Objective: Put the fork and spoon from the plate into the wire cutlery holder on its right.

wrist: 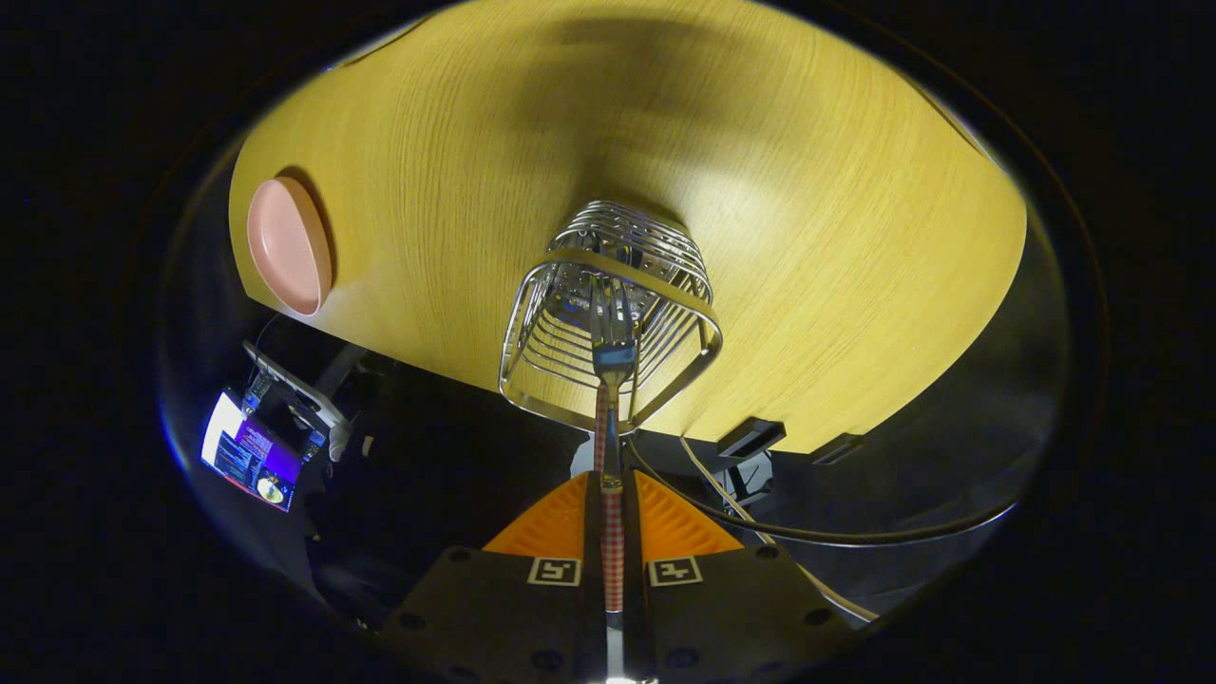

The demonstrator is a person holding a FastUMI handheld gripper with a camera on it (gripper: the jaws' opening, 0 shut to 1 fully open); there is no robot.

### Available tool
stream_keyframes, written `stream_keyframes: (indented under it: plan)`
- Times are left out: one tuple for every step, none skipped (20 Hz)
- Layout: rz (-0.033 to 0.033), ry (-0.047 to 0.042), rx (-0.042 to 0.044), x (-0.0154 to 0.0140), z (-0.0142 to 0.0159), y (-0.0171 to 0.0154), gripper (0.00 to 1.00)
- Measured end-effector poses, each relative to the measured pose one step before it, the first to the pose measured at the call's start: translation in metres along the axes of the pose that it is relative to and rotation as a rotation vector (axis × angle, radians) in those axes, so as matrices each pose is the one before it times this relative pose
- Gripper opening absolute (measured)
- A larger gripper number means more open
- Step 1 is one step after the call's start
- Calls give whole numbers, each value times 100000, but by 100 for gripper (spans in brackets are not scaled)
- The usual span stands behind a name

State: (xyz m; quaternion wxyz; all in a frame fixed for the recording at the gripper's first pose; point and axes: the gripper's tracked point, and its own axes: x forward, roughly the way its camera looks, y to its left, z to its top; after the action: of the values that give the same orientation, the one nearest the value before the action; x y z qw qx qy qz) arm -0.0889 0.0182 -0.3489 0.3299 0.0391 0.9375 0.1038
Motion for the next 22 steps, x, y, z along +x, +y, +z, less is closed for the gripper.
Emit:
stream_keyframes:
  plan:
    - [75, 396, 107, -16, 478, 122, 11]
    - [218, 47, 106, -15, 316, 69, 11]
    - [38, -183, -57, -121, 255, 23, 11]
    - [252, -651, 334, 116, 235, 31, 14]
    - [-32, -571, -292, -13, 152, -10, 14]
    - [-202, -1140, -254, -145, 102, -184, 17]
    - [12, -3226, -402, -291, 492, -196, 28]
    - [758, -4512, -59, -323, 389, -21, 32]
    - [930, -5902, -775, -359, 628, -72, 35]
    - [975, -6470, -1179, -183, 454, -68, 37]
    - [1245, -7294, -1019, -471, 379, 151, 44]
    - [204, -7834, -1074, 14, 282, 216, 47]
    - [-1419, -8018, -1057, -379, 109, -46, 53]
    - [-3474, -9389, -1584, -657, -271, -317, 59]
    - [-2031, -6316, -930, -546, -119, -207, 76]
    - [-2045, -7450, -192, -1239, -419, -964, 83]
    - [-789, -7461, 548, -898, 177, 302, 89]
    - [-664, -7237, 892, -943, -23, 226, 90]
    - [-909, -7731, 738, -1028, 208, 254, 92]
    - [-456, -5916, 279, -1039, -42, 148, 94]
    - [-335, -5937, 118, -1033, 120, 233, 97]
    - [-913, -6558, 345, -1131, 136, 173, 97]
